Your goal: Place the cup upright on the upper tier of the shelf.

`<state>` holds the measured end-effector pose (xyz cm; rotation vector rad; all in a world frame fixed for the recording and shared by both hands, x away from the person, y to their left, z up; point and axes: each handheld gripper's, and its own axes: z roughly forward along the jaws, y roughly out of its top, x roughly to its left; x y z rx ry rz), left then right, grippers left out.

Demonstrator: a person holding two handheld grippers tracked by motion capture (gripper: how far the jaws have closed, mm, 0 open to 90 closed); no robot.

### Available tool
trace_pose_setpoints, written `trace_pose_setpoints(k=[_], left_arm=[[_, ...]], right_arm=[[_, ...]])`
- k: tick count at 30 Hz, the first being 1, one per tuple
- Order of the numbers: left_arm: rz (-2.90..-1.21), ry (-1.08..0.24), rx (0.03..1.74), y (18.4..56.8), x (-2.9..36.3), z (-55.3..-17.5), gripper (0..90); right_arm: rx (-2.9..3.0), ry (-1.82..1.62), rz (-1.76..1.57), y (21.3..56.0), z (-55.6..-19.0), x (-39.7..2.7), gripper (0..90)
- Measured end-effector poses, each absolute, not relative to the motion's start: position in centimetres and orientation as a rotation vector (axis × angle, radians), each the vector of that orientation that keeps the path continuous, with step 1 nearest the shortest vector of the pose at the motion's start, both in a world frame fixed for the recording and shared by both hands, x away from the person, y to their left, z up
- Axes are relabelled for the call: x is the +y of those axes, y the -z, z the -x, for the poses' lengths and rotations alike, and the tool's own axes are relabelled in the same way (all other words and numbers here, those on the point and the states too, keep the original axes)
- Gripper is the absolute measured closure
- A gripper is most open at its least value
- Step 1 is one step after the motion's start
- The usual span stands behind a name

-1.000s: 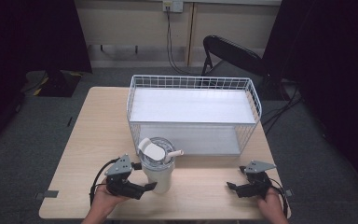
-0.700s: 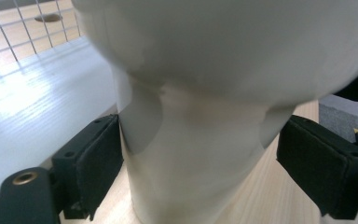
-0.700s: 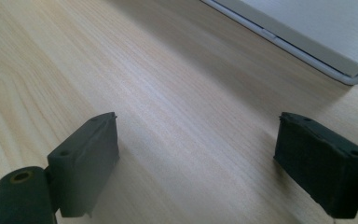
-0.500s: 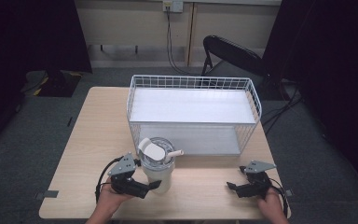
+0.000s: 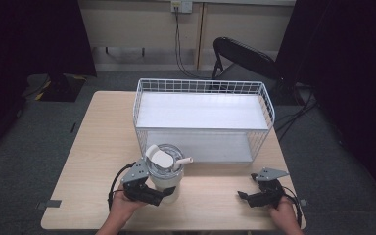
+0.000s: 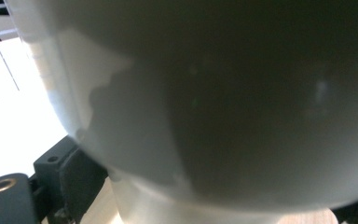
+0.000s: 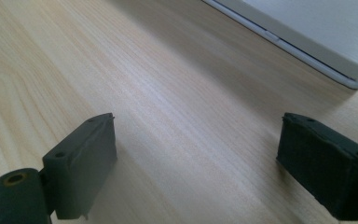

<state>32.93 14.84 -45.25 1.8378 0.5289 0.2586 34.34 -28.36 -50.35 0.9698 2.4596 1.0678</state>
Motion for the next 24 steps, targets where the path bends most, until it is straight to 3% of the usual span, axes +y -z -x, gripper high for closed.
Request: trace_pose_setpoints(k=[24], left_arm=[[-1.754, -0.363, 0.478, 45.5, 15.3, -31.8, 9.8]], right_arm=[[2.454, -1.063, -0.978, 50.3, -34.2, -28.3, 10.9]])
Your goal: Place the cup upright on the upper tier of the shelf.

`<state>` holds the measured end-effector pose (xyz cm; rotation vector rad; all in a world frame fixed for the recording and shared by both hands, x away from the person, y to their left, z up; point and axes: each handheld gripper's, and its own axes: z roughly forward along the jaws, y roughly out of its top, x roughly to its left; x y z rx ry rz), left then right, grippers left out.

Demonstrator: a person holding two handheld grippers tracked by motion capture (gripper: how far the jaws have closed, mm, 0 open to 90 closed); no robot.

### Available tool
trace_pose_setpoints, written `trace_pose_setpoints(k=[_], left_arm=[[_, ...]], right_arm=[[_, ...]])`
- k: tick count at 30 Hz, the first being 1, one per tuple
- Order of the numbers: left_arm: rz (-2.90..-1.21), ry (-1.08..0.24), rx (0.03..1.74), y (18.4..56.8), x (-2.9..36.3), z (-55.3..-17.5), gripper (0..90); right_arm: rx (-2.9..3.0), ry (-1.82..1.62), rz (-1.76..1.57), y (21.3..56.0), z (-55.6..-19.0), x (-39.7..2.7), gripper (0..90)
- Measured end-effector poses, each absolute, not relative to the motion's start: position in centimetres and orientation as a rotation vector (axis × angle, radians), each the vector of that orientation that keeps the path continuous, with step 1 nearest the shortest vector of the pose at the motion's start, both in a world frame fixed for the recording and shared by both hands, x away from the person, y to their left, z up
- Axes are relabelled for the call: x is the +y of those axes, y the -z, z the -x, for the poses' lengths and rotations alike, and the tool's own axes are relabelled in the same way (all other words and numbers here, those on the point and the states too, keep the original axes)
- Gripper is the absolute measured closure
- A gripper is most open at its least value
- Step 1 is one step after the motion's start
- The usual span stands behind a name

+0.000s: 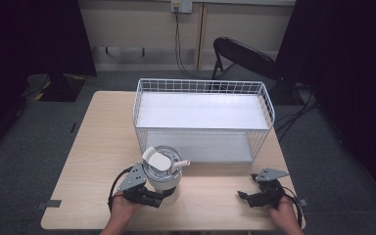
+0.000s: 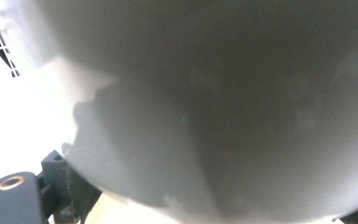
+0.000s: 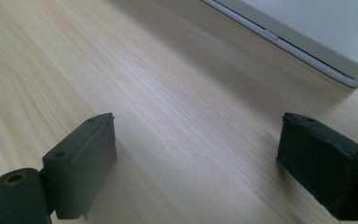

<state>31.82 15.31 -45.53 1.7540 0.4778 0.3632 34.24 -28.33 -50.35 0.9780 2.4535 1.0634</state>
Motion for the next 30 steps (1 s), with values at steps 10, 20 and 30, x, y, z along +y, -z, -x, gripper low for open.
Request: trace_pose_setpoints(k=[10, 20, 30], left_arm=[[-1.704, -0.354, 0.515, 43.4, 16.6, -31.6, 9.7], [-1.746, -0.344, 0.537, 42.0, 16.9, -32.0, 9.7], [-1.738, -0.329, 0.558, 40.7, 17.0, -32.9, 9.7]], right_arm=[[2.454, -1.064, -0.978, 50.3, -34.2, -28.3, 10.9], [2.454, -1.065, -0.978, 50.4, -34.3, -28.3, 10.7], [2.454, -1.064, -0.978, 50.3, -34.3, -28.3, 10.7]])
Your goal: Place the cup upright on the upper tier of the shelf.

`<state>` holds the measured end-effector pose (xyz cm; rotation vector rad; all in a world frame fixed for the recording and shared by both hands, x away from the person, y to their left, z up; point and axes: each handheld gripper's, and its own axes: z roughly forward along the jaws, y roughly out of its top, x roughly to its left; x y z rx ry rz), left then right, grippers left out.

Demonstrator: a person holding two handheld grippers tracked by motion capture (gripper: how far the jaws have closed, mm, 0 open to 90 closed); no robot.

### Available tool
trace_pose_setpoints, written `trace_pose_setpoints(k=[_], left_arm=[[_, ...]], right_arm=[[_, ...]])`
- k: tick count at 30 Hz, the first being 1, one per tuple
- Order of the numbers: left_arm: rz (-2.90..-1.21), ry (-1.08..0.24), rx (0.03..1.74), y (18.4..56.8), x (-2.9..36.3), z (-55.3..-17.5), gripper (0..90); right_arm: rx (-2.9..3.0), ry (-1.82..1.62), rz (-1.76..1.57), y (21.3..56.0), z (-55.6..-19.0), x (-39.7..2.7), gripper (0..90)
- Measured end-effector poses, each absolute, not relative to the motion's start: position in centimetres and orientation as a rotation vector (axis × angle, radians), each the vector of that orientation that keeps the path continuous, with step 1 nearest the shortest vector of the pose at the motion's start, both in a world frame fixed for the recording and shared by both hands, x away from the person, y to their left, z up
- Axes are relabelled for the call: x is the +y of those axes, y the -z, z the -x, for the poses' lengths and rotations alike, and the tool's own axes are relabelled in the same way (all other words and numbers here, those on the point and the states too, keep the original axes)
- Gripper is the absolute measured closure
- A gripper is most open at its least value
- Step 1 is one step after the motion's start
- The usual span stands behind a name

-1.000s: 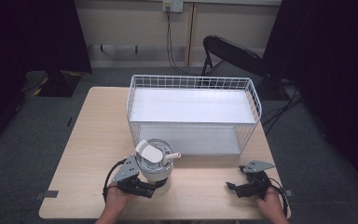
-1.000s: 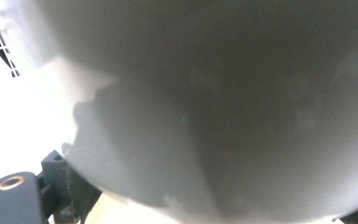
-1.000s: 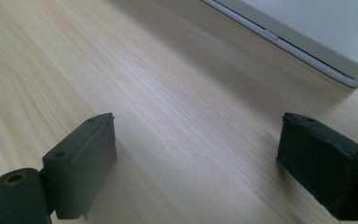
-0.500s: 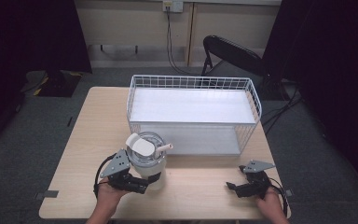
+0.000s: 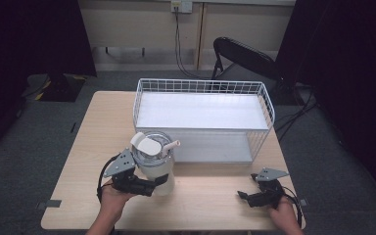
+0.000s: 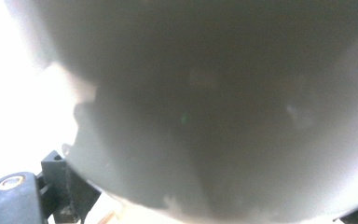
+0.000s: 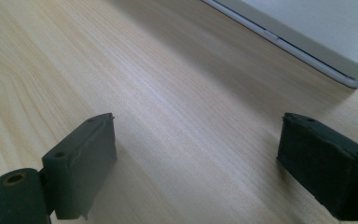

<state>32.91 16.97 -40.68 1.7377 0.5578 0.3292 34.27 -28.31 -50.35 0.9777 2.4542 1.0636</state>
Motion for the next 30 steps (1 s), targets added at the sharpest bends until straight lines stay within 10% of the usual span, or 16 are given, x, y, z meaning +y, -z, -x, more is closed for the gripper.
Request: trace_pose_setpoints(k=[30], left_arm=[[-1.721, -0.327, 0.583, 35.5, 16.3, -35.7, 9.8]], right_arm=[[2.450, -1.062, -0.981, 50.4, -34.2, -28.3, 10.7]])
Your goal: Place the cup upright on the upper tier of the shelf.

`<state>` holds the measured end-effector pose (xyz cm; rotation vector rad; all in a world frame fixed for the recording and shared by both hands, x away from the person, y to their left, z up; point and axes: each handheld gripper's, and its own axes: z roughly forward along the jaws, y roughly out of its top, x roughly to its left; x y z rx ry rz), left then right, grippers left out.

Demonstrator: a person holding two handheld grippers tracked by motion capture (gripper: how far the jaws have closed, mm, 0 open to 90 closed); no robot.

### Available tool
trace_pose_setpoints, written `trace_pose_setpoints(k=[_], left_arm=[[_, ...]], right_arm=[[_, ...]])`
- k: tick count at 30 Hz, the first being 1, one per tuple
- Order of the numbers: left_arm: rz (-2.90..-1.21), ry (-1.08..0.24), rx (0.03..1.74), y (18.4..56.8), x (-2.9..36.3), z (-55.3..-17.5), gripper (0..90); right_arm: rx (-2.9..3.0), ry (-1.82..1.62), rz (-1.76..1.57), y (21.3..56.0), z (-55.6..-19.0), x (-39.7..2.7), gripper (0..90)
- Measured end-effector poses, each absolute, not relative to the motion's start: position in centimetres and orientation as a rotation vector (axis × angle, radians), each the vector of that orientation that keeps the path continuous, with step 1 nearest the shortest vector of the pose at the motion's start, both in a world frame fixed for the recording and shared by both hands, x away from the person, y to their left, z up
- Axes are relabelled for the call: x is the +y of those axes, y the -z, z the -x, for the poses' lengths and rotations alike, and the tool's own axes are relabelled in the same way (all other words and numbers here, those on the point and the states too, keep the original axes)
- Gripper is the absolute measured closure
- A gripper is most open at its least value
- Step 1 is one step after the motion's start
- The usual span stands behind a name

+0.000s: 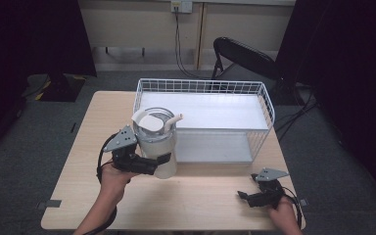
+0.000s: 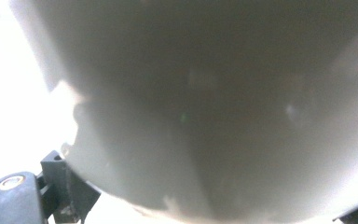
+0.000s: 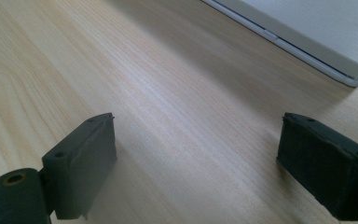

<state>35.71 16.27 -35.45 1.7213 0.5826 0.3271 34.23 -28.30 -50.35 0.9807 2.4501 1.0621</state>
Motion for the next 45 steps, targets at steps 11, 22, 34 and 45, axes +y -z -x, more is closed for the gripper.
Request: trace_pose_setpoints(k=[11, 22, 34, 45], left_arm=[[-1.729, -0.338, 0.595, 34.1, 16.0, -36.4, 9.8], [-1.723, -0.345, 0.587, 32.8, 15.6, -37.1, 9.8], [-1.710, -0.349, 0.580, 31.2, 15.2, -37.6, 9.8], [-1.708, -0.360, 0.573, 29.4, 14.8, -38.2, 9.8]], right_arm=[[2.450, -1.062, -0.981, 50.4, -34.2, -28.3, 10.7], [2.450, -1.062, -0.981, 50.4, -34.2, -28.3, 10.7], [2.450, -1.062, -0.981, 50.4, -34.2, -28.3, 10.7], [2.450, -1.062, -0.981, 50.4, -34.2, -28.3, 10.7]])
